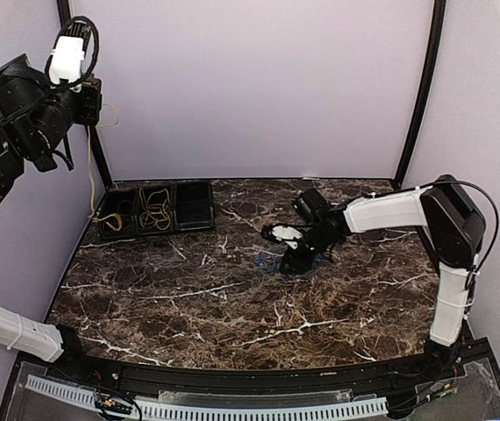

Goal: Untangle the cables

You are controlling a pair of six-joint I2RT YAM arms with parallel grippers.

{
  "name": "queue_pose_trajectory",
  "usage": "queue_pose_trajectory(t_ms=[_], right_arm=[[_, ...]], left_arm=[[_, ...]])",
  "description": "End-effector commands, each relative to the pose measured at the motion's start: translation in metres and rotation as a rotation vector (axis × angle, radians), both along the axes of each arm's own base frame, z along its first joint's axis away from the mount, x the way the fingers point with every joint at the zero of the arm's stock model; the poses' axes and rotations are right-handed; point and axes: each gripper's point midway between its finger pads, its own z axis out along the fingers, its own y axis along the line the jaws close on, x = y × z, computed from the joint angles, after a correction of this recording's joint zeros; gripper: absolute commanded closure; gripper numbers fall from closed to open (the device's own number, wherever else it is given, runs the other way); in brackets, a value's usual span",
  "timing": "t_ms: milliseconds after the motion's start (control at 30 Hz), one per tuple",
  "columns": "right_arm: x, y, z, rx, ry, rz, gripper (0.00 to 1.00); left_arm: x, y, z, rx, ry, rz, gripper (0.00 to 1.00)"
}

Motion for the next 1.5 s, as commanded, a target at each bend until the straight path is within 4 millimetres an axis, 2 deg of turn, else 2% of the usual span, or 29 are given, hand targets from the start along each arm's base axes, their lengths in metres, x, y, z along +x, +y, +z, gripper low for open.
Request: queue_pose_trajectory(t_ms=[0,133,167,200,233,267,400,567,667,833,967,1167,1367,1467], right_arm=[[-0.006,0.002,0.072,0.098,-0.099,0.061,0.46],[-0.015,-0.007,0.111,0.118,-0.132,0.083,0.35],[-0.017,-0.01,0.119,0.127,-0.14,0.084,0.33],[-0.019,-0.014,0.125,0.135,-0.143,0.081,0.31],[-0.021,-0.017,0.131,0.145,-0.15,0.077,0.28],[-0.024,-0.021,0.135,0.156,-0.152,0.075,0.27],[-0.028,-0.042,0.144,0.191,-0.17,0.049,0.24],[-0.033,-0.068,0.144,0.261,-0.164,0.011,0.2],[-0.038,-0.082,0.139,0.296,-0.18,-0.009,0.19],[-0.038,-0.1,0.124,0.316,-0.222,-0.058,0.19],[-0.03,-0.114,0.123,0.3,-0.261,-0.097,0.19],[-0.029,-0.121,0.119,0.308,-0.248,-0.116,0.19],[-0.028,-0.125,0.12,0.309,-0.257,-0.121,0.2],[-0.028,-0.125,0.117,0.305,-0.251,-0.121,0.2]], left_arm=[[-0.001,0.001,-0.001,-0.031,0.027,-0.028,1.0],[0.021,-0.012,-0.029,-0.076,0.111,-0.095,1.0],[0.03,-0.007,-0.036,-0.12,0.129,-0.084,1.0],[0.035,-0.013,-0.043,-0.129,0.155,-0.134,1.0],[0.044,-0.009,-0.05,-0.161,0.173,-0.123,1.0],[0.048,-0.014,-0.054,-0.17,0.186,-0.161,1.0],[0.072,-0.025,-0.074,-0.2,0.247,-0.214,1.0],[0.105,-0.018,-0.095,-0.226,0.317,-0.202,1.0],[0.119,-0.014,-0.104,-0.27,0.349,-0.215,1.0],[0.141,-0.007,-0.122,-0.293,0.392,-0.21,1.0],[0.158,-0.005,-0.135,-0.311,0.411,-0.206,1.0],[0.183,-0.007,-0.152,-0.362,0.431,-0.227,1.0],[0.205,-0.011,-0.194,-0.387,0.518,-0.24,1.0],[0.21,-0.009,-0.206,-0.387,0.535,-0.233,1.0]])
